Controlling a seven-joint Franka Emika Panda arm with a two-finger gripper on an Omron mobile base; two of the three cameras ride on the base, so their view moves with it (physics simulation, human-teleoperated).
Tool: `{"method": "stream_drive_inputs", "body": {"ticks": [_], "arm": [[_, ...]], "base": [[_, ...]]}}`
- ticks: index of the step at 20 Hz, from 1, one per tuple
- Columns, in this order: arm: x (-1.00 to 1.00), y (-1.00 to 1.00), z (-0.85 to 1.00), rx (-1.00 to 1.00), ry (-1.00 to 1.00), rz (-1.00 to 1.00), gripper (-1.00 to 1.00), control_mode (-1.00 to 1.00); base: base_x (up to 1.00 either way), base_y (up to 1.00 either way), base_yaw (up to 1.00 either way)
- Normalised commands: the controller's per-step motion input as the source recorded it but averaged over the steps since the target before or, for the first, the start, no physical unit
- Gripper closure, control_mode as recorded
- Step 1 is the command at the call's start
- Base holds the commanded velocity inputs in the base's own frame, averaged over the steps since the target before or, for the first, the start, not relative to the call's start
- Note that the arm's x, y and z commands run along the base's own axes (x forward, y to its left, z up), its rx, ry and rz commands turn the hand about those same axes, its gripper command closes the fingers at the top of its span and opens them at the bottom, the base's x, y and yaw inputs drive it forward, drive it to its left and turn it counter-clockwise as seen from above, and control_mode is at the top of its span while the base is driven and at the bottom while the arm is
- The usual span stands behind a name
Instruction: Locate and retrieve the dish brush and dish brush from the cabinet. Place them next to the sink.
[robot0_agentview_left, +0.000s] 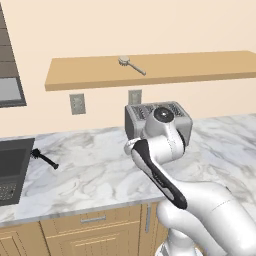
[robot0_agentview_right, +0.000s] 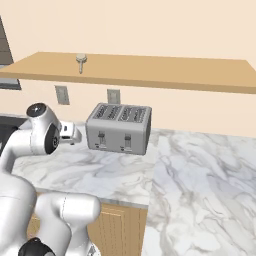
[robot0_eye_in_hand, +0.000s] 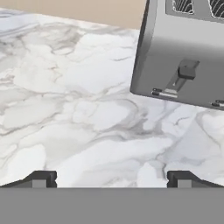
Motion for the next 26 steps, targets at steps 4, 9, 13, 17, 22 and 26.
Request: {"method": "stream_drive_inputs", "body": {"ticks": [4, 9, 13, 17, 22, 26], "arm": [[-0.18, -0.32, 0.25, 0.05, -0.05, -0.17, -1.00, -1.00], [-0.17, -0.32, 0.30, 0.05, -0.03, -0.08, -1.00, -1.00], [-0.23, -0.32, 0.37, 0.03, -0.01, -0.01, -1.00, -1.00], [-0.26, -0.30, 0.38, 0.01, -0.02, 0.00, -1.00, -1.00], [-0.27, -0.24, 0.41, 0.00, -0.01, 0.00, -1.00, -1.00], [-0.19, -0.16, 0.36, -0.01, 0.00, -0.03, -1.00, -1.00]], "base": [[0.00, 0.00, 0.00], [0.00, 0.00, 0.00], [0.00, 0.00, 0.00], [0.00, 0.00, 0.00], [0.00, 0.00, 0.00], [0.00, 0.00, 0.00]]}}
